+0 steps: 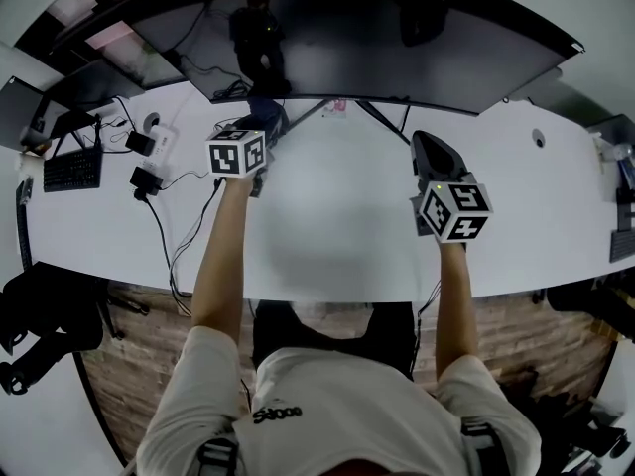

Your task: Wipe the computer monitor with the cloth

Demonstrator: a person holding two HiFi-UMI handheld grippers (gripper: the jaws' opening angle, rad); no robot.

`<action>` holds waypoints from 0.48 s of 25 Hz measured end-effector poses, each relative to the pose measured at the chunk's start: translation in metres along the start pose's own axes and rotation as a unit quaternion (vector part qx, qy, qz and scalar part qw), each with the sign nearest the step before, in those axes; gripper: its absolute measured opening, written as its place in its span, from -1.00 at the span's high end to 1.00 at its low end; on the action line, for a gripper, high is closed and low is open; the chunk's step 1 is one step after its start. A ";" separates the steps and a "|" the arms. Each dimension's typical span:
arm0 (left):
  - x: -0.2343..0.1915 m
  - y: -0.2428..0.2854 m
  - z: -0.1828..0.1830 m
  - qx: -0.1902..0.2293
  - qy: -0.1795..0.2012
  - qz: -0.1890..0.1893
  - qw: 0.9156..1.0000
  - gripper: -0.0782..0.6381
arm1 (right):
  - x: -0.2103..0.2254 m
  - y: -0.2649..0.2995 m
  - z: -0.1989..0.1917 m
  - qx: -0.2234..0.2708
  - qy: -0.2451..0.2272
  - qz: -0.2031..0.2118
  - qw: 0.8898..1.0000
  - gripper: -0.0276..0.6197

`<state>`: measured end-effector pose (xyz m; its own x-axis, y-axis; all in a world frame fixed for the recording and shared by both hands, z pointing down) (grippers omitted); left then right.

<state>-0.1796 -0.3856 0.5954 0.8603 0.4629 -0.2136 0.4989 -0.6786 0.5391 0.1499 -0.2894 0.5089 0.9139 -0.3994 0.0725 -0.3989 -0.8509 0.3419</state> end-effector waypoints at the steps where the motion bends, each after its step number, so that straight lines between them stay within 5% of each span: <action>1: 0.006 0.003 0.001 0.000 -0.001 -0.001 1.000 0.55 | 0.007 -0.003 0.003 0.005 0.000 0.001 1.000 0.91; 7: 0.045 0.027 0.003 0.001 -0.008 -0.016 1.000 0.55 | 0.043 -0.017 0.007 0.021 0.026 0.007 0.999 0.91; 12: 0.083 0.051 0.007 -0.007 -0.007 -0.028 1.000 0.55 | 0.071 -0.031 0.007 0.012 -0.005 0.002 1.000 0.90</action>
<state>-0.0820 -0.3853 0.5994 0.8321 0.4925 -0.2550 0.5455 -0.6439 0.5365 0.2262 -0.2937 0.4973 0.9115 -0.4062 0.0641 -0.4044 -0.8573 0.3185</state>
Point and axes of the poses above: the fingertips, and each gripper's own axes: y forward along the fingers, x to its right, z out of its top, the point moved 7 cm from there along -y, backward along the fingers, and after that the axes turned 4 degrees about -x, right-handed, at the moved point
